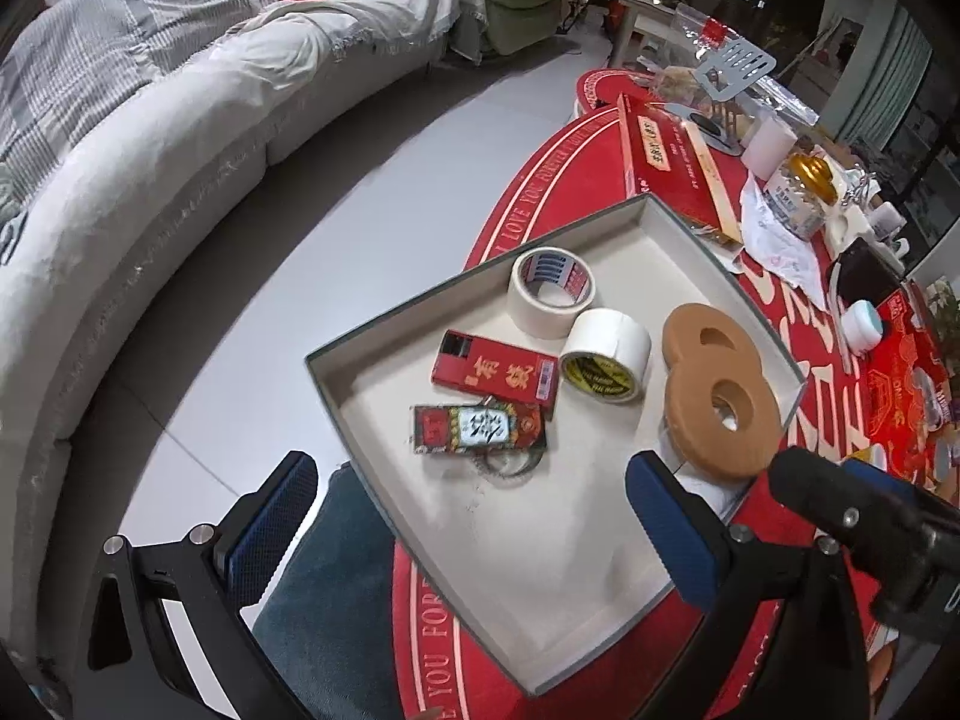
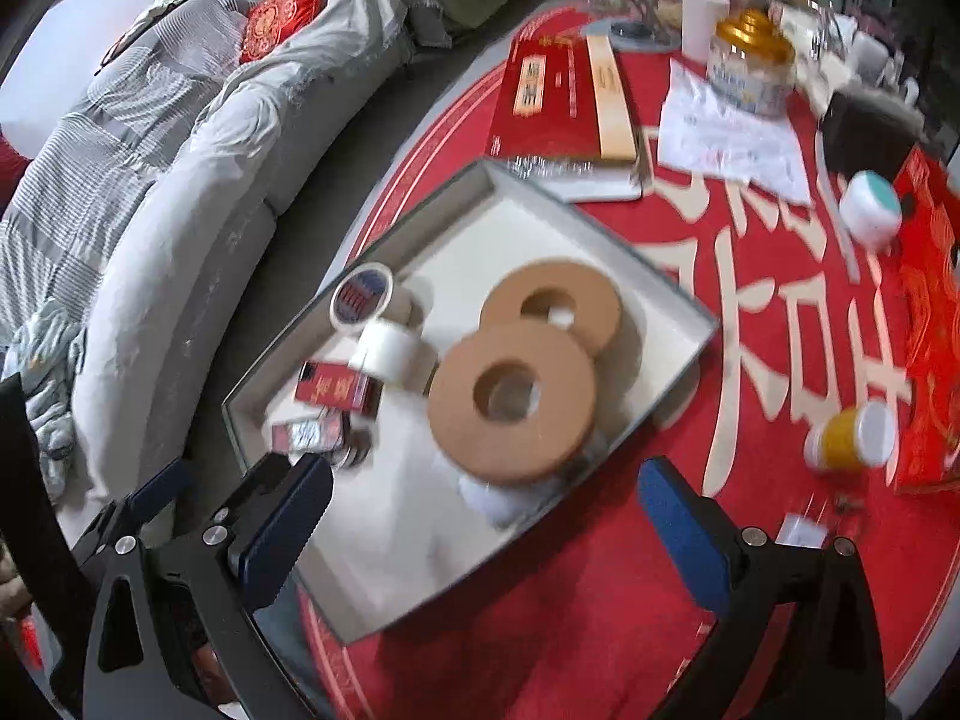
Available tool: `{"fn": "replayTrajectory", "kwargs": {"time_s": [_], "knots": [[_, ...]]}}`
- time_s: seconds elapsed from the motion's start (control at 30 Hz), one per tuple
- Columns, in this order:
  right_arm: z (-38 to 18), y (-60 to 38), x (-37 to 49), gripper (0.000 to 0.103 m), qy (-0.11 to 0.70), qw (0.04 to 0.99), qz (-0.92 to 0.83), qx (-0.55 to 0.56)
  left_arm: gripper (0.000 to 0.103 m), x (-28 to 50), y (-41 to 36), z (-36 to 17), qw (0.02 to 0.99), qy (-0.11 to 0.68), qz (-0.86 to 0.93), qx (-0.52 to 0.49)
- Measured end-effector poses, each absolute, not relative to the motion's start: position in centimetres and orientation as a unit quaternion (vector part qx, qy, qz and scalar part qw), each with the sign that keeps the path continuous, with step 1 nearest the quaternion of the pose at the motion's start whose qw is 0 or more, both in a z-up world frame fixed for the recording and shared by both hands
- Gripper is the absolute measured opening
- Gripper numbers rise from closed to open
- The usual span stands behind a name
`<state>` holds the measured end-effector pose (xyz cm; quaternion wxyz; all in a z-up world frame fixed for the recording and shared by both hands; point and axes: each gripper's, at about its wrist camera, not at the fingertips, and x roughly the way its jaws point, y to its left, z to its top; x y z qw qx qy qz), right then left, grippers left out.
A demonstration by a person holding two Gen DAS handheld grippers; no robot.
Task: Organize rigid objects
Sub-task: 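Move the left tool toward the white plug while the right tool moves toward the hose clamp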
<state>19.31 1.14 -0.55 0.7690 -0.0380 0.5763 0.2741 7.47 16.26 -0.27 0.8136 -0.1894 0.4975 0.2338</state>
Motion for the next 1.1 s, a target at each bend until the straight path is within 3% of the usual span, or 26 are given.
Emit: {"fn": "replayTrajectory", "kwargs": {"time_s": [1.1], "knots": [[1.3, -1.5, 14.5, 0.103, 0.568, 0.776, 0.273, -0.037, 0.103, 4.3, 11.6, 0.9, 0.798, 0.535, 0.244, -0.128]]}}
